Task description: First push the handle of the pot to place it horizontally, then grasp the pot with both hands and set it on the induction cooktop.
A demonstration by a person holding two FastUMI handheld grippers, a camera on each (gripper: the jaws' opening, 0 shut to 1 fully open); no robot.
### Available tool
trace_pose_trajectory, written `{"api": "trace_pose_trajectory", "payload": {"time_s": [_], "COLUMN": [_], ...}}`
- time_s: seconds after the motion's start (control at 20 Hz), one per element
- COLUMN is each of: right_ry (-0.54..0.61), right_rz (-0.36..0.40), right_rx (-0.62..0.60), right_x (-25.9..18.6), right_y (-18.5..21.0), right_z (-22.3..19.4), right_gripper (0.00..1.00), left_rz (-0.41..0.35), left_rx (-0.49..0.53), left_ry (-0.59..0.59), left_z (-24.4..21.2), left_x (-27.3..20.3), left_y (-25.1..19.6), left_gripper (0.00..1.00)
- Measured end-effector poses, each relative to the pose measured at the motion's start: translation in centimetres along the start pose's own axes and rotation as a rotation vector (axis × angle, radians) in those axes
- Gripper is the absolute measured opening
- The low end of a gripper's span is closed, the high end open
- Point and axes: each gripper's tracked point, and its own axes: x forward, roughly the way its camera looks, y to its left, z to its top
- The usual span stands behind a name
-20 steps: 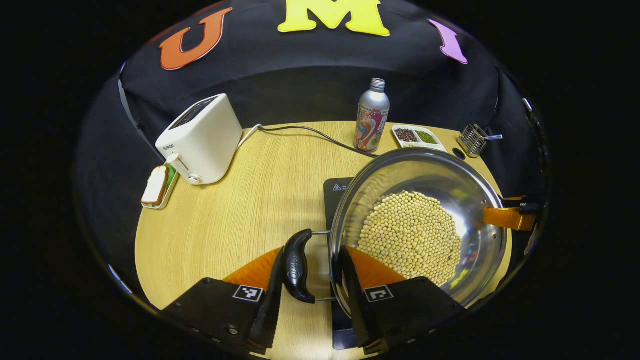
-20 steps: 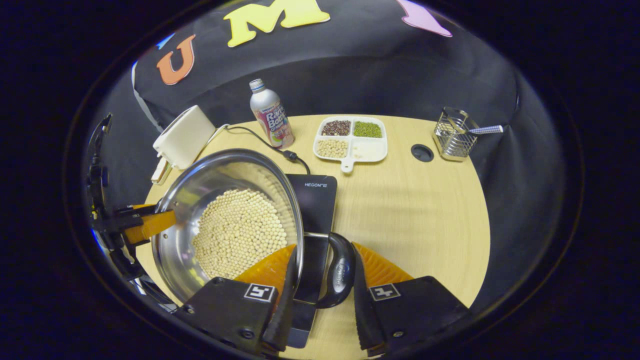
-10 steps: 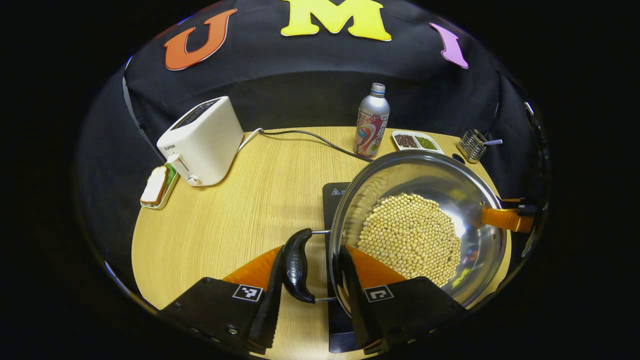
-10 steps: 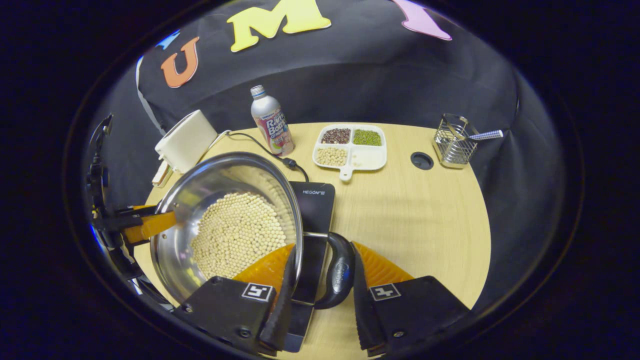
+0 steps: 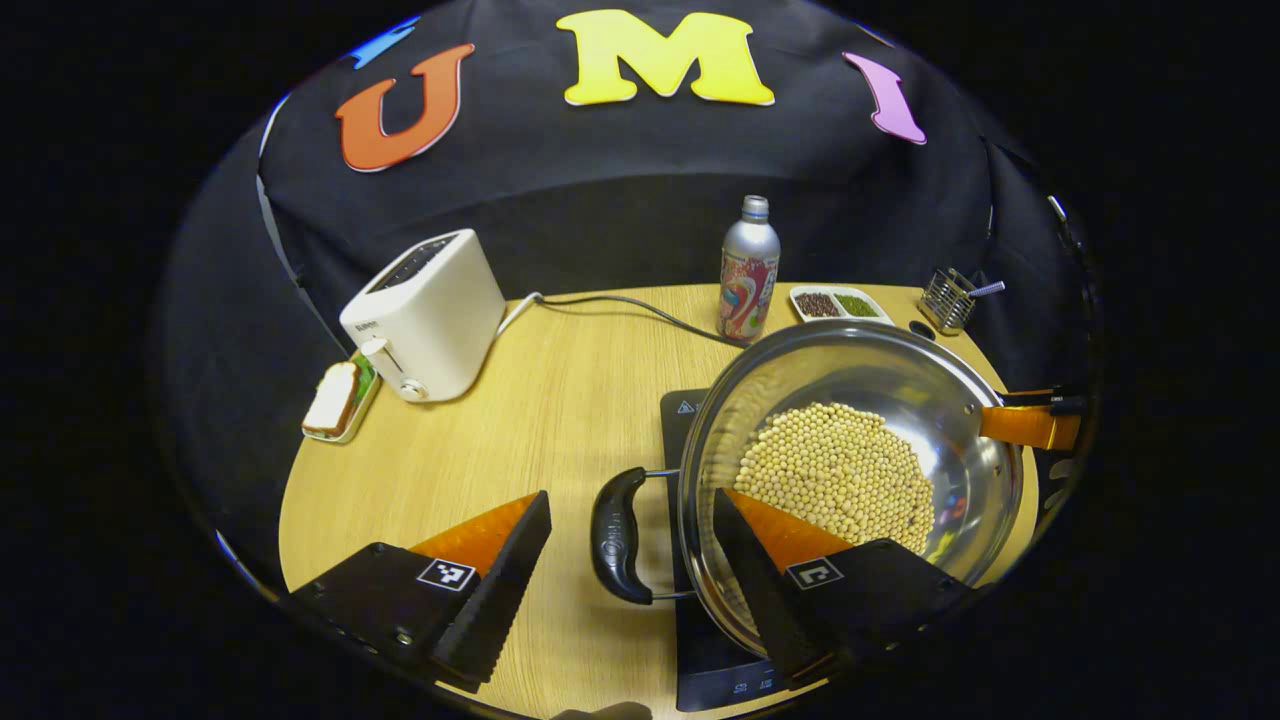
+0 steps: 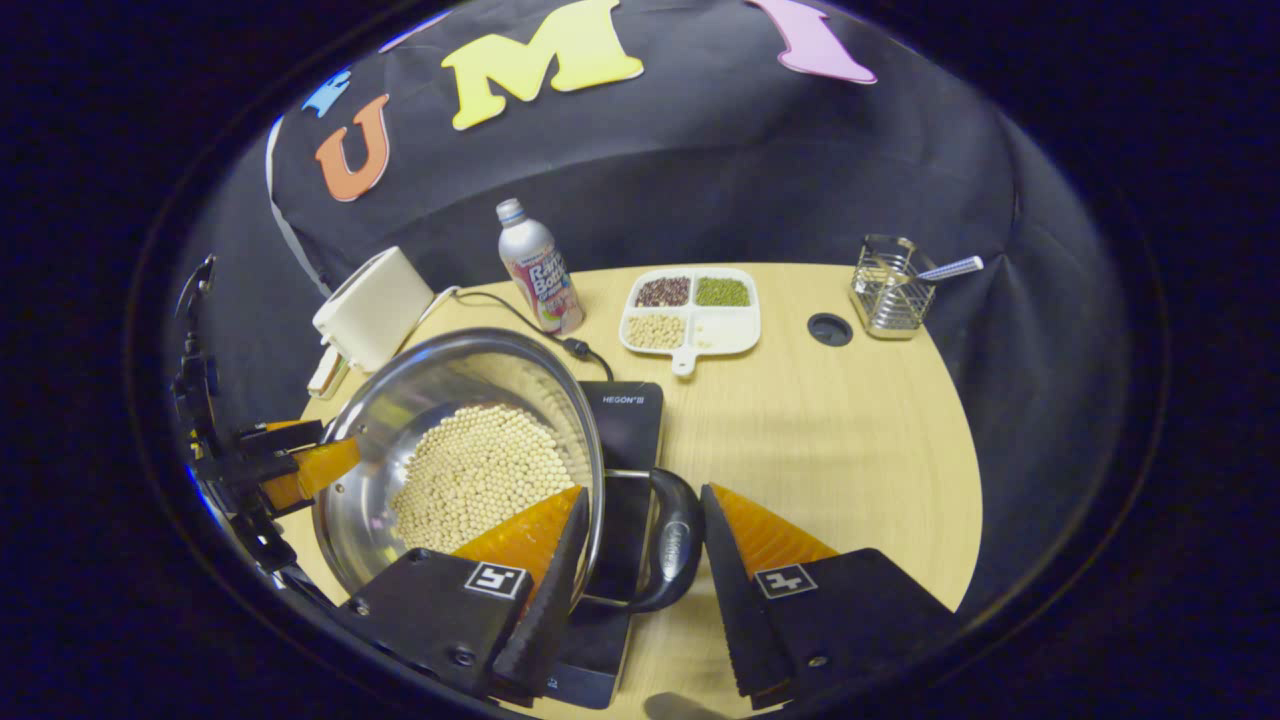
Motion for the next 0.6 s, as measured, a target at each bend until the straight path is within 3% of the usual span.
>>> {"api": "trace_pose_trajectory", "payload": {"time_s": [0.15,0.6], "right_ry": [-0.063,-0.142], "right_rz": [-0.014,-0.003], "right_rx": [-0.056,-0.120], "right_x": [-2.1,-5.2], "right_y": [-0.4,1.0], "right_z": [0.0,-0.8], "right_gripper": [0.92,0.93], "left_rz": [0.038,0.064], "left_rx": [-0.017,-0.015], "left_ry": [-0.072,-0.106], "left_z": [0.9,0.3], "left_x": [-2.1,-6.2], "left_y": [0.7,0.1], "left_gripper": [0.97,0.97]}}
